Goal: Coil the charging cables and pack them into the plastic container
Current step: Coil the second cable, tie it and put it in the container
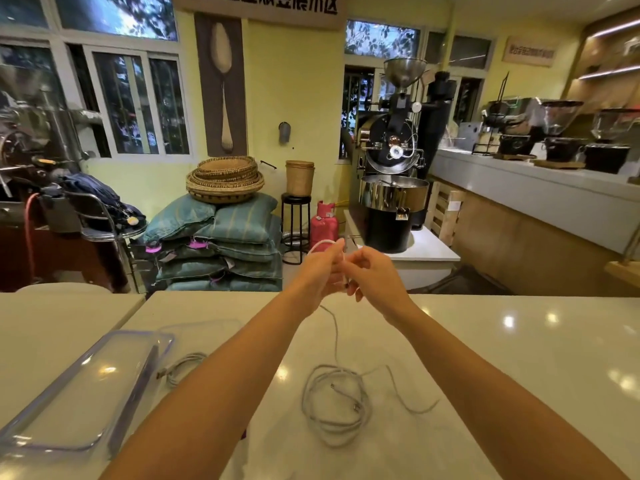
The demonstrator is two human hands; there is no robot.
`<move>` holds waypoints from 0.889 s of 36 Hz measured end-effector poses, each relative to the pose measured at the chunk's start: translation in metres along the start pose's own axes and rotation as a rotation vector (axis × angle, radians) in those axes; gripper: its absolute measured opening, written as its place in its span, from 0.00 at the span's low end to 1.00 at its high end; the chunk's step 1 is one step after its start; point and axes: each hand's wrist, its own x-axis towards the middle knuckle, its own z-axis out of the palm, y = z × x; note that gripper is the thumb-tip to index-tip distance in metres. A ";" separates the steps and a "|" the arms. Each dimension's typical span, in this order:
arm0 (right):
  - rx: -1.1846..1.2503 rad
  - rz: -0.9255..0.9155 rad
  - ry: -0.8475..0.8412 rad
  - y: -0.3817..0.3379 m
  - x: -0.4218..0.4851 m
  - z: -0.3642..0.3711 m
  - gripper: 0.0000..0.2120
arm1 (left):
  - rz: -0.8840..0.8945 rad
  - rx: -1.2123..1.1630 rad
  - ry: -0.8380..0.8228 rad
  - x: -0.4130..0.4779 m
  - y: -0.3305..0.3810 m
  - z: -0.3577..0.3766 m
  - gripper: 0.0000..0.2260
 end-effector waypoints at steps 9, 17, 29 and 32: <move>0.032 -0.118 -0.031 -0.018 -0.019 -0.007 0.06 | 0.002 0.049 -0.062 -0.015 0.030 0.013 0.17; 0.215 -0.208 0.414 -0.021 -0.015 -0.045 0.09 | 0.045 0.029 -0.159 -0.025 0.046 0.002 0.19; 0.238 -0.028 -0.218 -0.014 -0.020 0.007 0.09 | 0.092 -0.182 -0.313 -0.037 0.058 0.022 0.18; 0.177 -0.027 -0.245 -0.014 -0.030 0.024 0.08 | 0.079 -0.199 -0.309 -0.035 0.061 0.017 0.19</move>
